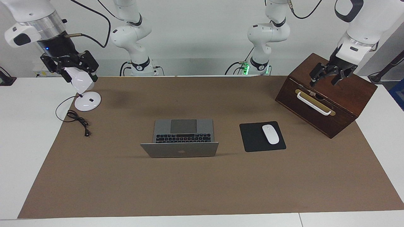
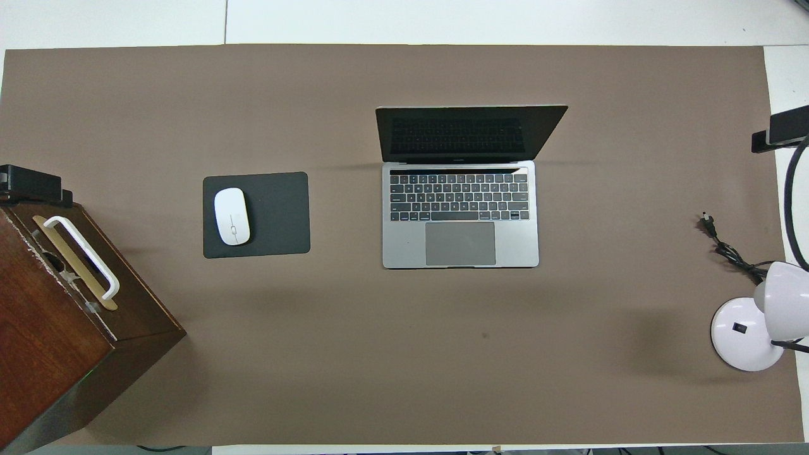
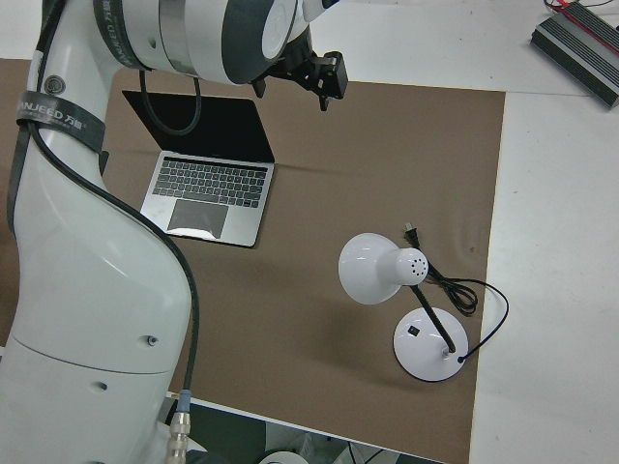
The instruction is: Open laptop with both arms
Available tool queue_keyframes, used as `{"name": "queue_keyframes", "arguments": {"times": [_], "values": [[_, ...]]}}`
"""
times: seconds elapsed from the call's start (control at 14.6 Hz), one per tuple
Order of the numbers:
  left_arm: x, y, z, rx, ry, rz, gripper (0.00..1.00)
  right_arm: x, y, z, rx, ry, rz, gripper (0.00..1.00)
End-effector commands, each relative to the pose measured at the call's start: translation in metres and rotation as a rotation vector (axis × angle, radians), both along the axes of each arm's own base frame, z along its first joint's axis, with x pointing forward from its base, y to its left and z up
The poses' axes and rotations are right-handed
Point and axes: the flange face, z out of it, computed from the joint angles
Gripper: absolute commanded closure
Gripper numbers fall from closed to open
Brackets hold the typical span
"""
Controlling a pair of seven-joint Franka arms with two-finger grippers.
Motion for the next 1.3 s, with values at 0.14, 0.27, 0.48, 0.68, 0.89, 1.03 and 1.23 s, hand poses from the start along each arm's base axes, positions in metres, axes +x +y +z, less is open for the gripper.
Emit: {"name": "queue_keyframes", "arguments": {"times": [0.14,0.27,0.48,0.68,0.89,1.03,1.23], "values": [[-0.004,0.004,0.005,0.016,0.002,0.004,0.00,-0.004,-0.003,0.012,-0.030,-0.045,0.012,0.00],[-0.004,0.004,0.005,0.016,0.001,0.004,0.00,-0.004,-0.008,0.014,-0.038,-0.058,0.007,0.00],[-0.004,0.006,0.005,0.016,0.001,0.007,0.00,-0.003,0.000,0.014,-0.063,-0.060,0.032,0.00],[-0.003,0.006,0.006,0.016,-0.002,0.007,0.00,-0.006,-0.003,0.013,-0.079,-0.049,0.026,0.00],[-0.003,0.006,0.006,0.016,-0.004,0.007,0.00,-0.012,-0.014,0.007,-0.067,0.012,-0.064,0.00],[-0.003,0.006,0.006,0.016,-0.002,0.007,0.00,-0.017,-0.019,0.001,-0.061,0.064,-0.093,0.00],[-0.004,0.006,0.006,0.016,-0.002,0.007,0.00,-0.029,-0.019,-0.007,-0.057,0.113,-0.103,0.00]]}}
